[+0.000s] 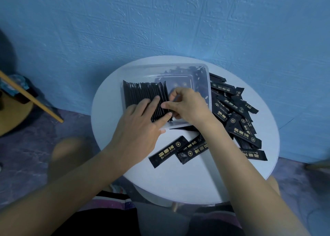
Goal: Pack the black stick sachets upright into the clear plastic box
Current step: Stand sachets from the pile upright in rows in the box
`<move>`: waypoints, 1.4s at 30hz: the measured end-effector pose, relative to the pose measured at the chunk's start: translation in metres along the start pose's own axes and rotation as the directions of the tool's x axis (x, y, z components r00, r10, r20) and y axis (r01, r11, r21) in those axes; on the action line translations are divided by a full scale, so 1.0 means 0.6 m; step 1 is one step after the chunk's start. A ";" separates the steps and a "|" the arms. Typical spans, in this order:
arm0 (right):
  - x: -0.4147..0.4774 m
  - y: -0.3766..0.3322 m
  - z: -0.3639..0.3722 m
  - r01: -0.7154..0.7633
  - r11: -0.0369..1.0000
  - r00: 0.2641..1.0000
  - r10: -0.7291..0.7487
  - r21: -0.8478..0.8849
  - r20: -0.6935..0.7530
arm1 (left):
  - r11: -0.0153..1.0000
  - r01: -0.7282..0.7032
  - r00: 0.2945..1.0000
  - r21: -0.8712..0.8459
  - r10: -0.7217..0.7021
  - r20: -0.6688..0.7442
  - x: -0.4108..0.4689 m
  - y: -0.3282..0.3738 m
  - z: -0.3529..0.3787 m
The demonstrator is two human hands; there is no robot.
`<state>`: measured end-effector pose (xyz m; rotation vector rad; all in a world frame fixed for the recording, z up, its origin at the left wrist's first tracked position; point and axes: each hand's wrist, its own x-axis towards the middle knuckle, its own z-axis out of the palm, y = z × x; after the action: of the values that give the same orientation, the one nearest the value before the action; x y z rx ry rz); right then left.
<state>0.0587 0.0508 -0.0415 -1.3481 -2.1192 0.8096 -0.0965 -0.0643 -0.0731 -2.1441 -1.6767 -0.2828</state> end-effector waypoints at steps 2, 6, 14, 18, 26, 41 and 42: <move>-0.002 0.000 -0.002 0.000 1.000 1.000 0.000 -0.001 0.019 | 1.000 0.005 1.000 -0.006 -0.005 0.013 0.001 0.000 -0.001; -0.004 -0.001 -0.005 0.049 0.996 0.999 -0.049 -0.070 -0.005 | 1.000 -0.001 1.000 -0.014 0.002 0.023 0.002 -0.001 -0.001; 0.000 0.002 -0.010 0.019 0.998 0.995 -0.025 0.065 0.094 | 0.998 -0.057 0.998 0.012 0.057 0.007 0.014 -0.006 -0.007; 0.001 0.001 -0.013 0.013 0.997 0.992 -0.023 0.073 0.124 | 0.994 -0.106 0.994 0.006 0.106 0.028 0.029 -0.010 -0.008; -0.008 0.003 -0.020 -0.011 0.993 0.980 -0.012 0.114 0.200 | 0.996 -0.085 0.996 -0.018 0.085 0.000 0.025 -0.008 0.004; -0.142 -0.007 -0.095 0.194 0.981 0.978 -0.193 -0.002 0.081 | 0.997 -0.067 0.998 -0.047 0.065 -0.025 0.027 -0.014 0.013; -0.156 -0.002 -0.100 0.199 0.978 0.974 -0.192 -0.053 0.124 | 0.997 -0.067 0.997 -0.050 0.065 -0.030 0.027 -0.014 0.014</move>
<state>0.1350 -0.0224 -0.0074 -1.1244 -2.3452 0.7612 -0.1013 -0.0447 -0.0727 -2.2175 -1.5962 -0.3382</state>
